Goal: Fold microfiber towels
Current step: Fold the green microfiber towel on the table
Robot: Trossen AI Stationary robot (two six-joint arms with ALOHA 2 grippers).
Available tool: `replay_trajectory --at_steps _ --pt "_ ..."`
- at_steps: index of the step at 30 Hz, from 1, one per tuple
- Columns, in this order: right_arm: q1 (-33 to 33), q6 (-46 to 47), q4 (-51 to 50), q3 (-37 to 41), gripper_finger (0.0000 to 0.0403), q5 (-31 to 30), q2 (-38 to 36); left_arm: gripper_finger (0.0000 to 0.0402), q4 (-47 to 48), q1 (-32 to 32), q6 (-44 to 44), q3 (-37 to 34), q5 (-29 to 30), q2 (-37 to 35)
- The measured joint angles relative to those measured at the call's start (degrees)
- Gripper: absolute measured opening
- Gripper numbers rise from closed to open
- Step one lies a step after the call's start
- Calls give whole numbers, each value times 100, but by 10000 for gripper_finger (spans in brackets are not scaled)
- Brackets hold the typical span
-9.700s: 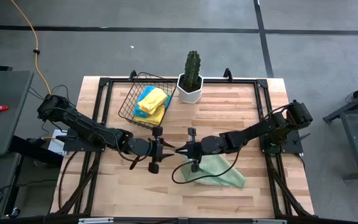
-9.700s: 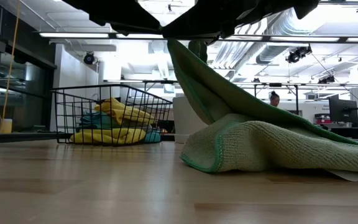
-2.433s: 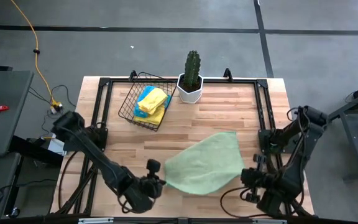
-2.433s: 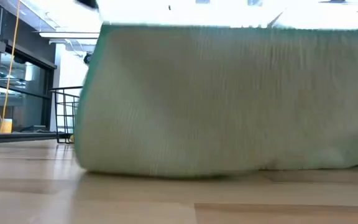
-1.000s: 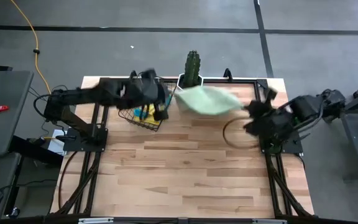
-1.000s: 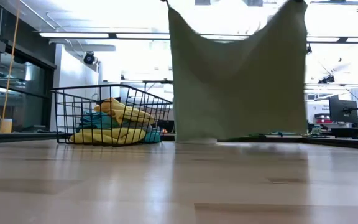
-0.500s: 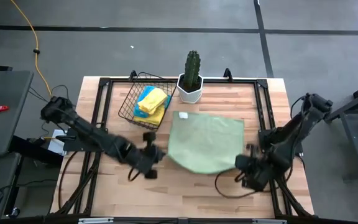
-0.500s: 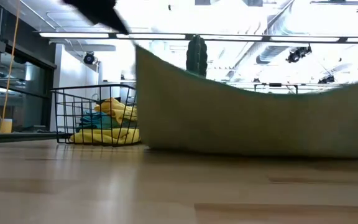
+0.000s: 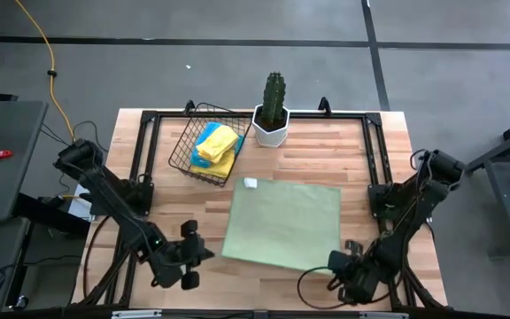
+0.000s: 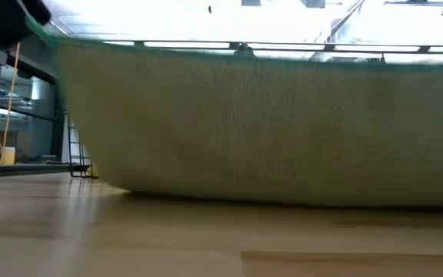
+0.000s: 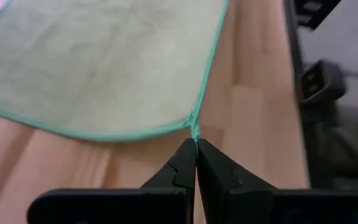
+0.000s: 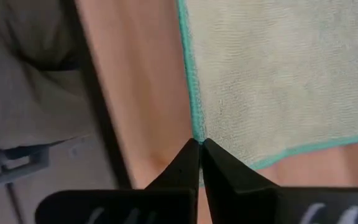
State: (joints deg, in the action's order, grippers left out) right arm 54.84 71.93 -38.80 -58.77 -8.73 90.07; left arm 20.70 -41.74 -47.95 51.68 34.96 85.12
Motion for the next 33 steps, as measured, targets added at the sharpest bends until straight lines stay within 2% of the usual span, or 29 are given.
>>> replay_trajectory --at_steps 4,9,13,17,22,26,33 --pt "138 264 149 -151 0 1 151 0 -341 -257 -368 2 78 131" --pt "238 480 135 -365 0 -23 187 0 -833 -407 -740 0 -324 411" --pt "273 -37 35 -671 0 -274 185 0 -1435 -391 -327 4 -238 380" --pt "273 -504 -537 -1169 0 -737 183 0 -1617 -202 201 7 -175 145" --pt "325 -602 -1093 -1708 0 -1087 178 0 -1652 28 205 7 -773 61" --pt "445 -632 -1194 -1850 0 -1253 176 0 -1783 -170 2 4 -1091 61" --pt "648 -239 -1155 -1844 0 -1387 185 0 -2169 -687 -365 110 -1018 59"
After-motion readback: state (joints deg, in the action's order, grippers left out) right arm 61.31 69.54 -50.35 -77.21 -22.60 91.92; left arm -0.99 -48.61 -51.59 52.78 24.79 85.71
